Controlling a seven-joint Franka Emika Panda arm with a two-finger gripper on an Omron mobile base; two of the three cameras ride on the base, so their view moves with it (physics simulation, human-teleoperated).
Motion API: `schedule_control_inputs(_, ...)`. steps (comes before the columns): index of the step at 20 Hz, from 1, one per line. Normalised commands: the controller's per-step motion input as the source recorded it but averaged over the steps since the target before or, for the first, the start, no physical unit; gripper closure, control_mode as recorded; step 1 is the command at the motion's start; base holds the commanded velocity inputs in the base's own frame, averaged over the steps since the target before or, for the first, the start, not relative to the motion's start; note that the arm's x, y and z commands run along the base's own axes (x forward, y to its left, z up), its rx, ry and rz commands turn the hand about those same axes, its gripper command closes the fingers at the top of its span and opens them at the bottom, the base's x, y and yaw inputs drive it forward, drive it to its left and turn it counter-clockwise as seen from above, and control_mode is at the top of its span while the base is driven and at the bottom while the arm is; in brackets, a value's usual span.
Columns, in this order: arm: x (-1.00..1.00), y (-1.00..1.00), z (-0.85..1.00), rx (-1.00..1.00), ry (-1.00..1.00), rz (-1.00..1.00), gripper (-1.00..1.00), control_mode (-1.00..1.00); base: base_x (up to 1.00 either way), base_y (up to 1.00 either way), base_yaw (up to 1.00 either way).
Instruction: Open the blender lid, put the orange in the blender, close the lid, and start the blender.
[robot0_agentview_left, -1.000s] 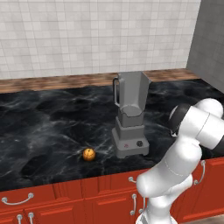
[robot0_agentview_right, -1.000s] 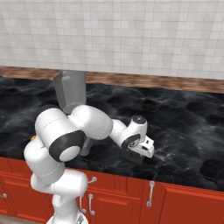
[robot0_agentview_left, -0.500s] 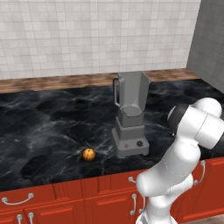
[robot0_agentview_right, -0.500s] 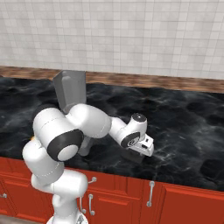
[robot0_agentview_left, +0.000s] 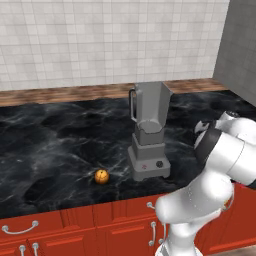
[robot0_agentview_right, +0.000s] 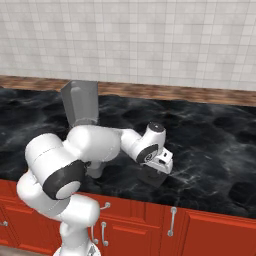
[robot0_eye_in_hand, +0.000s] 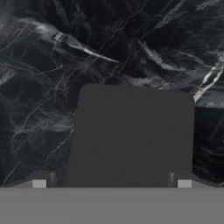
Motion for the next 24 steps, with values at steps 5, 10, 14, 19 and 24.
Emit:
schedule_control_inputs(5, -0.34, 0.37, 0.66, -0.01, -0.08, -0.04, -1.0, -1.0, 0.0, 0.0, 0.0)
schedule_control_inputs(10, -0.44, 0.35, 0.86, -0.04, -0.14, -0.06, -1.0, -1.0, 0.0, 0.0, 0.0)
schedule_control_inputs(14, -0.46, 0.39, 0.88, -0.06, -0.11, -0.04, -1.0, -1.0, 0.0, 0.0, 0.0)
schedule_control_inputs(19, -0.42, 0.4, 0.95, -0.06, -0.09, -0.04, -1.0, -1.0, 0.0, 0.0, 0.0)
schedule_control_inputs(24, -0.47, 0.36, 0.9, -0.09, -0.08, -0.02, -1.0, -1.0, 0.0, 0.0, 0.0)
